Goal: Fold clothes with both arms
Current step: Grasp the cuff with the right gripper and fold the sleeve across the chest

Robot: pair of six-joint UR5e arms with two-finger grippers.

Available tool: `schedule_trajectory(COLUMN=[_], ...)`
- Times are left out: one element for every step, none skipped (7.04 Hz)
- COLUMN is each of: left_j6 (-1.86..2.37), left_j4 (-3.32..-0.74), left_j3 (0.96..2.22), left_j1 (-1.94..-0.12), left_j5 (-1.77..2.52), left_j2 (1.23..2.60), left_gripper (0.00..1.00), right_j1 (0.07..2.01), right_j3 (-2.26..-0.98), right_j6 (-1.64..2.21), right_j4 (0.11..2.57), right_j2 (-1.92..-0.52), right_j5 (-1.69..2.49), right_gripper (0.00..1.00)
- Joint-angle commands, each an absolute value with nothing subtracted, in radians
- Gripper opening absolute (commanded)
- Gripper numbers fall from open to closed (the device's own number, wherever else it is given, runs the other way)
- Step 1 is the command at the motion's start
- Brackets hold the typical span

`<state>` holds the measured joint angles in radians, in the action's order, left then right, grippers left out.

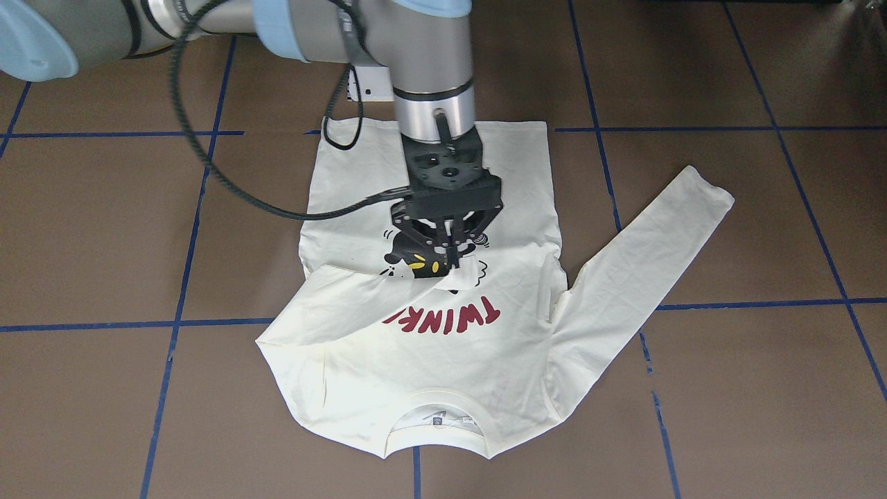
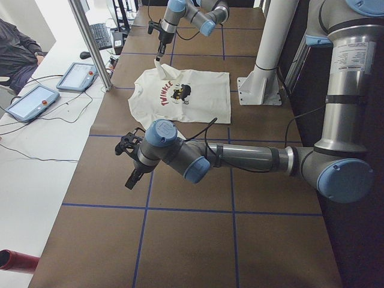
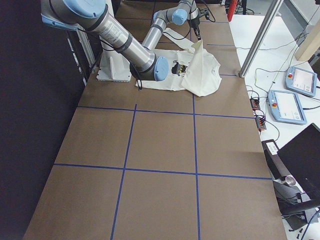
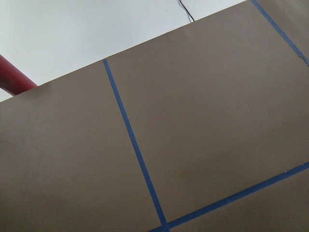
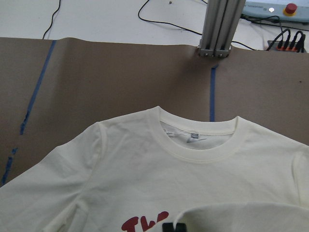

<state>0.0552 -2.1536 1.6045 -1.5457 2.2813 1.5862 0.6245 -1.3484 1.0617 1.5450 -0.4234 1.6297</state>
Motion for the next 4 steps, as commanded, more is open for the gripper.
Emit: schedule_trajectory(left_j6=[0.055,0.055,0.055,0.055], left_j4=[-2.152,-2.152,-2.152,-2.155], left_j3=[1.605,1.606,1.605,1.598], left_j1=[-1.546,-1.546,-1.546,-1.545], left_j5=[2.286,2.286,2.286,2.286], left_j2=[1.582,1.582,1.582,1.583], left_gripper=[1.0,1.0,1.0,1.0], right_j1=[0.511,0.49,0.479,0.477], right_j3=[-1.061,-0.99,-0.939,-0.925], right_j6=[1.151,1.163,1.202,1.239], right_j4=[1.32,1.313,1.312,1.309], right_j2=[-0.323,-0.272,-0.237,-0.227], right_j5=[1.454,1.447,1.437,1.436], right_gripper=[0.0,0.0,0.0,0.9])
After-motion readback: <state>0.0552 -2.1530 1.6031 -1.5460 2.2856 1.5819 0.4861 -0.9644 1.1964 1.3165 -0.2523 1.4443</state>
